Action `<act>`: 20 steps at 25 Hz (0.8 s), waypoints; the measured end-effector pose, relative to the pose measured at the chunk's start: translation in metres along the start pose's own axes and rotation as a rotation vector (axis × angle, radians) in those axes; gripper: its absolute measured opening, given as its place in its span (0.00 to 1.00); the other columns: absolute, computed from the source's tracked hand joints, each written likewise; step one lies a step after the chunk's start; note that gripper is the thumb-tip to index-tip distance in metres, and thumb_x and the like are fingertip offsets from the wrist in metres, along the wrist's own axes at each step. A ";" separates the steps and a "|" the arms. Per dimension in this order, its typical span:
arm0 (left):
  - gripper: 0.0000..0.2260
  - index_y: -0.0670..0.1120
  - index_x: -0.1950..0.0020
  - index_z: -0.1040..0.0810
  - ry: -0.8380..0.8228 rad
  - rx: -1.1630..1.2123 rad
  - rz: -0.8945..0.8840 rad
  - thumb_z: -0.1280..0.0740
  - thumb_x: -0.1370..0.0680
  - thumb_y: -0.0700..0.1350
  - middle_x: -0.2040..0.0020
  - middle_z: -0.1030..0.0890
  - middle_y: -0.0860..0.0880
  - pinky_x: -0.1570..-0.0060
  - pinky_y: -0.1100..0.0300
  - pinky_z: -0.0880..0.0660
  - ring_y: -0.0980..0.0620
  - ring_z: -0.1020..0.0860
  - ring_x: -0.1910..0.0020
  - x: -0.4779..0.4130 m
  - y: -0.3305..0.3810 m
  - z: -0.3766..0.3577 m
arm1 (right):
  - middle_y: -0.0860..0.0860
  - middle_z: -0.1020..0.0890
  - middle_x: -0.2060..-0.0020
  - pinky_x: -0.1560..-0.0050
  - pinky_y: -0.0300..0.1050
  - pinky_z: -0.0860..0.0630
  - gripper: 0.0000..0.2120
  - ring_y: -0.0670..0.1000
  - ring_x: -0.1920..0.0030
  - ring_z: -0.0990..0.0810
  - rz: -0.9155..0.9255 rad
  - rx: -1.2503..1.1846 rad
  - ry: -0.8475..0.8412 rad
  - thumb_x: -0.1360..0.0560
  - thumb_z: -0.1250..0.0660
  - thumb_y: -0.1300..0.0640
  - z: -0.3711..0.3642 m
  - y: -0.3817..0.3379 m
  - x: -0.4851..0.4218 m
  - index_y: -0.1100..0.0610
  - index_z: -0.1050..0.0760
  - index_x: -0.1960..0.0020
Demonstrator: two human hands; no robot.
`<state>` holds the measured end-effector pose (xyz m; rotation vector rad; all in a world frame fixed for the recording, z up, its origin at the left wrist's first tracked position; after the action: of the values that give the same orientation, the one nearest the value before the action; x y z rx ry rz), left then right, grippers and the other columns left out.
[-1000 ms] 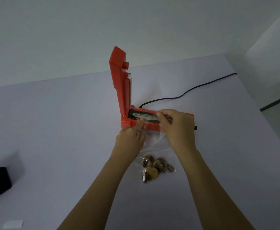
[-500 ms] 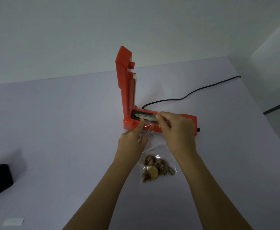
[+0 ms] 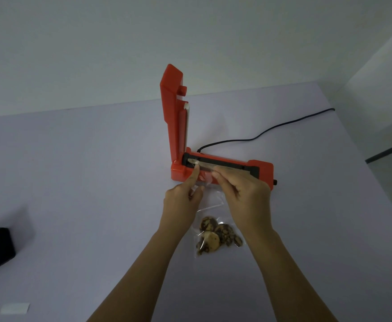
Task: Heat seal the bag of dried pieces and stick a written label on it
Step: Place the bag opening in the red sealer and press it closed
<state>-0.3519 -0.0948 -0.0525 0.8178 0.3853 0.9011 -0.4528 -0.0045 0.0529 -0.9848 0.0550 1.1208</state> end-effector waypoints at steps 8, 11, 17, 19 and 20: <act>0.24 0.44 0.26 0.40 0.109 -0.037 -0.074 0.38 0.21 0.44 0.64 0.22 0.45 0.62 0.59 0.26 0.50 0.24 0.67 0.007 0.011 0.007 | 0.57 0.15 0.56 0.55 0.46 0.18 0.11 0.51 0.54 0.16 0.153 0.052 0.087 0.30 0.27 0.63 0.006 0.002 0.016 0.65 0.19 0.49; 0.19 0.43 0.31 0.33 0.134 0.007 -0.057 0.37 0.21 0.44 0.66 0.23 0.46 0.63 0.59 0.26 0.50 0.25 0.69 0.009 0.008 0.013 | 0.52 0.16 0.57 0.53 0.31 0.23 0.12 0.41 0.56 0.19 -0.027 -0.091 0.118 0.28 0.31 0.57 0.013 0.018 0.012 0.62 0.20 0.48; 0.08 0.62 0.52 0.27 0.197 0.327 0.107 0.35 0.23 0.47 0.66 0.21 0.55 0.64 0.67 0.23 0.57 0.21 0.67 0.041 -0.006 0.038 | 0.47 0.23 0.40 0.45 0.34 0.26 0.41 0.43 0.40 0.24 -0.592 -0.731 -0.049 0.41 0.36 0.26 -0.010 0.063 0.034 0.42 0.39 0.33; 0.08 0.60 0.55 0.26 0.217 0.369 0.127 0.35 0.23 0.45 0.65 0.20 0.55 0.66 0.69 0.24 0.58 0.21 0.67 0.059 -0.011 0.048 | 0.45 0.24 0.39 0.43 0.33 0.28 0.39 0.43 0.38 0.26 -0.608 -0.751 -0.164 0.40 0.35 0.27 -0.020 0.060 0.059 0.37 0.41 0.33; 0.08 0.59 0.56 0.26 0.228 0.380 0.142 0.35 0.23 0.44 0.64 0.20 0.54 0.67 0.70 0.25 0.57 0.21 0.67 0.069 -0.015 0.054 | 0.44 0.24 0.39 0.42 0.33 0.28 0.36 0.43 0.38 0.26 -0.613 -0.724 -0.247 0.38 0.32 0.30 -0.027 0.058 0.076 0.35 0.40 0.33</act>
<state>-0.2710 -0.0692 -0.0266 1.1037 0.7204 1.0748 -0.4495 0.0361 -0.0373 -1.3600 -0.8515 0.6725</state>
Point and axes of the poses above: each hand's wrist, its own x-axis away from the middle knuckle, its own z-axis out of the back of the hand, y = z × x, the point moved 9 cm from there along -x, towards the middle knuckle
